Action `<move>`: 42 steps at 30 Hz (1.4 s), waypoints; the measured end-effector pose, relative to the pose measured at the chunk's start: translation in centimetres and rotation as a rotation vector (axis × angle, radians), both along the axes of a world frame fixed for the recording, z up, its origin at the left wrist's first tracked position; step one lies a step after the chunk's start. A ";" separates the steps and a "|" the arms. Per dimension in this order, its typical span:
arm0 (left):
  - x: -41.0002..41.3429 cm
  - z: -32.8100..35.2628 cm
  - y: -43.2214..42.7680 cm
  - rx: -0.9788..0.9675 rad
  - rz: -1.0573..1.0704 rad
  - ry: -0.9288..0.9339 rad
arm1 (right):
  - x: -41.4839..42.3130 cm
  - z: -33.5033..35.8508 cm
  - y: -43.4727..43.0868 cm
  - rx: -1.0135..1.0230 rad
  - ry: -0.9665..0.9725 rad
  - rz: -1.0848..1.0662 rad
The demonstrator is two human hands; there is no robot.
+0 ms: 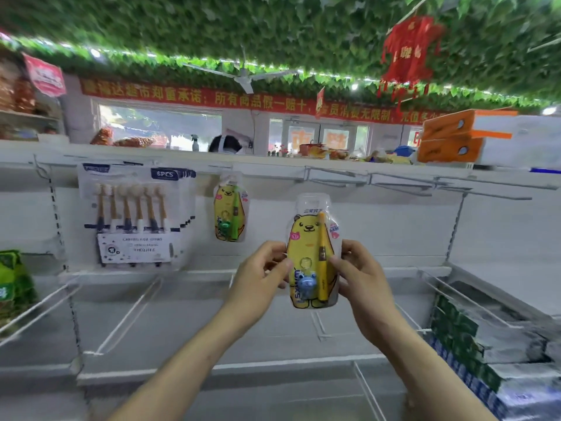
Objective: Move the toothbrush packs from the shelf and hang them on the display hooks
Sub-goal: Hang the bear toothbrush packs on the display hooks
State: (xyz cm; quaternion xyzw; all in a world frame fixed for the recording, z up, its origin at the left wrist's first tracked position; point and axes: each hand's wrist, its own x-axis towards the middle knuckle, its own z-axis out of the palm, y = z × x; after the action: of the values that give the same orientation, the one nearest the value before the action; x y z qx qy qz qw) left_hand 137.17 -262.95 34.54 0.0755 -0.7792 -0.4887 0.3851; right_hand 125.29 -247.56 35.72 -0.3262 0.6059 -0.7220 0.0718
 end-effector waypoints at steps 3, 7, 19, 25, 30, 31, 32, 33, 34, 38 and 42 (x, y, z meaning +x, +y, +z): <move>-1.6 1.3 2.2 -0.004 0.032 0.060 | -1.8 0.9 1.9 -0.003 0.032 0.033; -2.7 2.4 3.9 -0.034 0.043 0.087 | -2.9 1.5 3.7 -0.043 0.059 0.066; -4.2 2.4 4.0 -0.050 0.091 0.088 | -4.9 1.6 3.4 -0.056 0.067 0.095; -4.6 3.2 3.7 -0.052 0.091 0.102 | -5.4 1.7 2.8 -0.091 0.049 0.082; -5.5 3.0 3.4 -0.038 0.081 0.116 | -5.9 1.8 2.7 -0.095 0.044 0.072; -5.6 2.9 3.3 -0.034 0.084 0.118 | -6.0 1.9 2.7 -0.096 0.046 0.073; -5.8 2.8 3.2 -0.034 0.090 0.120 | -6.2 1.9 2.6 -0.098 0.048 0.072; -6.0 2.8 3.0 -0.035 0.097 0.120 | -6.3 2.0 2.4 -0.097 0.050 0.069; -6.3 2.8 2.8 -0.039 0.105 0.119 | -6.5 2.1 2.2 -0.094 0.053 0.066; -7.6 2.8 1.8 -0.086 0.158 0.081 | -8.0 2.0 0.9 -0.038 0.058 0.071; -9.4 2.6 -0.6 -0.148 0.248 0.019 | -10.1 2.1 -1.6 0.039 0.056 0.089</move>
State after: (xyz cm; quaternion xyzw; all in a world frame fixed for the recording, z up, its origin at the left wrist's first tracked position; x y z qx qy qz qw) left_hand 127.78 -263.59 37.10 0.1380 -0.7942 -0.3790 0.4545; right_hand 115.16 -249.15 37.82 -0.3713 0.6065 -0.6968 0.0930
